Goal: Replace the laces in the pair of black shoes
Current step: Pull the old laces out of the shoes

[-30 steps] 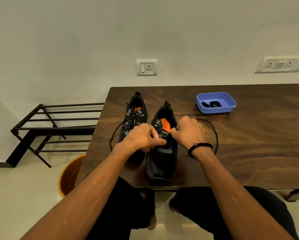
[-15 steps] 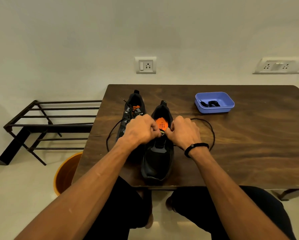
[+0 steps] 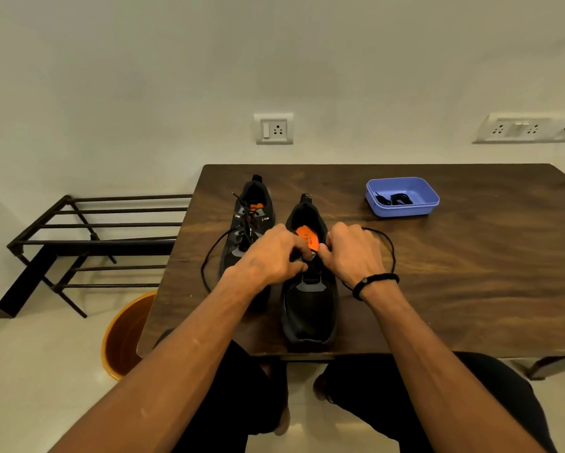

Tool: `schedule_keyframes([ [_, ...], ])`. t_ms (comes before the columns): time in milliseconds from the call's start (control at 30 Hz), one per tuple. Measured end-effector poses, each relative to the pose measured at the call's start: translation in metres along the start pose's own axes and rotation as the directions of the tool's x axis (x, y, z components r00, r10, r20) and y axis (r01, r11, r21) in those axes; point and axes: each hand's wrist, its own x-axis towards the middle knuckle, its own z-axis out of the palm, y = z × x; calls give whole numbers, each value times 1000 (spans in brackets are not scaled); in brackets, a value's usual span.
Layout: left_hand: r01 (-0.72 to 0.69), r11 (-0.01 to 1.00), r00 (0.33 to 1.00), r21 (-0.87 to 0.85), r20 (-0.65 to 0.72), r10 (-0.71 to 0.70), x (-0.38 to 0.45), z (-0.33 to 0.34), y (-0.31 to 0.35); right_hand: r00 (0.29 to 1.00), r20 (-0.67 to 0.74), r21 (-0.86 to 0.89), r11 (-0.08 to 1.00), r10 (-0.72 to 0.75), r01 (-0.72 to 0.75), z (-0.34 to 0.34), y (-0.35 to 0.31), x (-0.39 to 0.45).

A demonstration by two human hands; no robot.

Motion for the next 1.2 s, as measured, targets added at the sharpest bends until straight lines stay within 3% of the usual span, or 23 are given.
schedule_keyframes([
  [67, -24, 999, 998, 33, 66, 22, 3, 5, -1, 1000, 10, -11, 1000, -17, 17, -1, -2, 0],
  [200, -10, 1000, 998, 19, 61, 9, 8, 6, 2, 1000, 16, -13, 1000, -19, 20, -2, -3, 0],
  [300, 73, 996, 988, 42, -142, -66, 6, 1, 2, 1000, 24, 1, 1000, -14, 14, -1, -2, 0],
  [367, 207, 978, 930, -30, -303, -207, 4, -6, -5, 1000, 29, 11, 1000, -4, 4, -1, -2, 1],
  [467, 443, 886, 787, -141, -413, -459, -2, -16, -20, 999, 34, 19, 1000, 10, -11, -2, -2, 3],
  [533, 502, 855, 736, -131, -454, -502, -7, -19, -30, 999, 32, 22, 1000, 13, -14, -1, -3, 3],
  [600, 446, 889, 790, -107, -420, -447, -9, -17, -29, 999, 42, 26, 1000, 15, -16, -1, -4, 3],
  [733, 149, 988, 970, 33, -197, -139, -5, -9, -2, 998, 56, 31, 999, 19, -21, -1, -5, 3],
  [800, 54, 986, 998, 155, -30, -50, 1, 0, 8, 998, 53, 23, 1000, 20, -22, -1, -4, 3],
  [867, 36, 971, 998, 237, 44, -48, 6, 9, 12, 998, 53, 24, 999, 20, -21, 0, -2, 3],
  [1067, 49, 930, 990, 365, -140, 3, 13, 15, 19, 998, 63, 30, 1000, 5, -7, 0, 0, 4],
  [1200, 265, 956, 891, 129, -412, -192, 2, -8, 15, 998, 49, 45, 999, 29, -31, 0, 1, 4],
])
